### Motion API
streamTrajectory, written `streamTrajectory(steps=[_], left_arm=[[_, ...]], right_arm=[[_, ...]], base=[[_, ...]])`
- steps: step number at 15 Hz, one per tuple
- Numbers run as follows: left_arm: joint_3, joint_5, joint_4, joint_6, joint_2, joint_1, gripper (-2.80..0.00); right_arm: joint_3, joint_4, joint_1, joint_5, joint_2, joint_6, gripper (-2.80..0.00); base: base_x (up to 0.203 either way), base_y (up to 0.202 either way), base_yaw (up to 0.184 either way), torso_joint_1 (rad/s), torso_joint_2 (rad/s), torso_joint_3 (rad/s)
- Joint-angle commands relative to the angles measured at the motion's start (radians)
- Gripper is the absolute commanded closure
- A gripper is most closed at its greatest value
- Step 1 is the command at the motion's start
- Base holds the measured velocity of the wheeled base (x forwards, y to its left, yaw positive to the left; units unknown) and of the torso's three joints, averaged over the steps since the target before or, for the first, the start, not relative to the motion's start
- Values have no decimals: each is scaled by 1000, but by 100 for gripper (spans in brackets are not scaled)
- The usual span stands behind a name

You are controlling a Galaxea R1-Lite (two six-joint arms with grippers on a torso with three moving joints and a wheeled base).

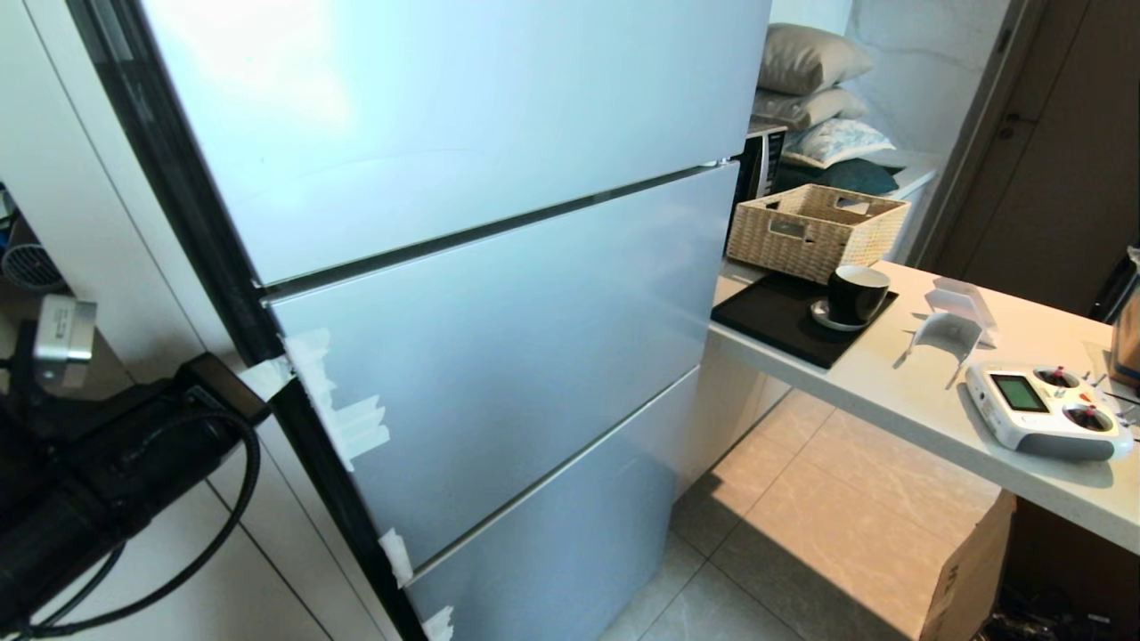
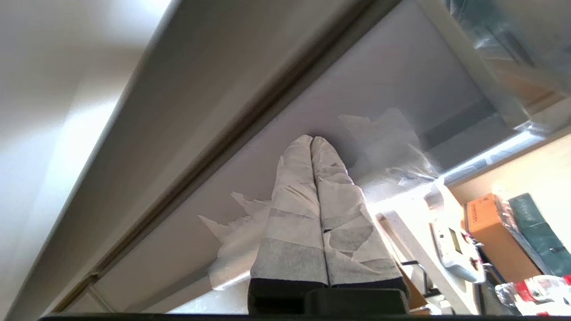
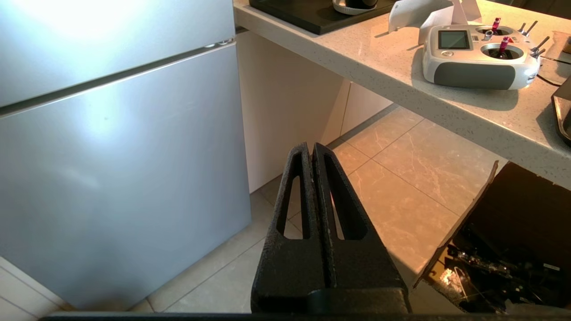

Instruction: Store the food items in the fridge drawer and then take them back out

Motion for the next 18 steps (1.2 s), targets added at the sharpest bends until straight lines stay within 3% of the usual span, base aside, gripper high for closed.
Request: streamTrajectory(steps=[1,11,18], left_arm=[[19,0,-6,-2,-44,-6,0],[81,-12,-4,-6,-92,-8,0],[96,-13,-2,-8,-79,-84,0]], right_arm=[[1,0,0,0,0,-1,0],[1,0,0,0,0,-1,0],[0,0,0,0,0,0,0]], base=[[0,0,0,0,0,0],[0,0,0,0,0,0],[0,0,0,0,0,0]])
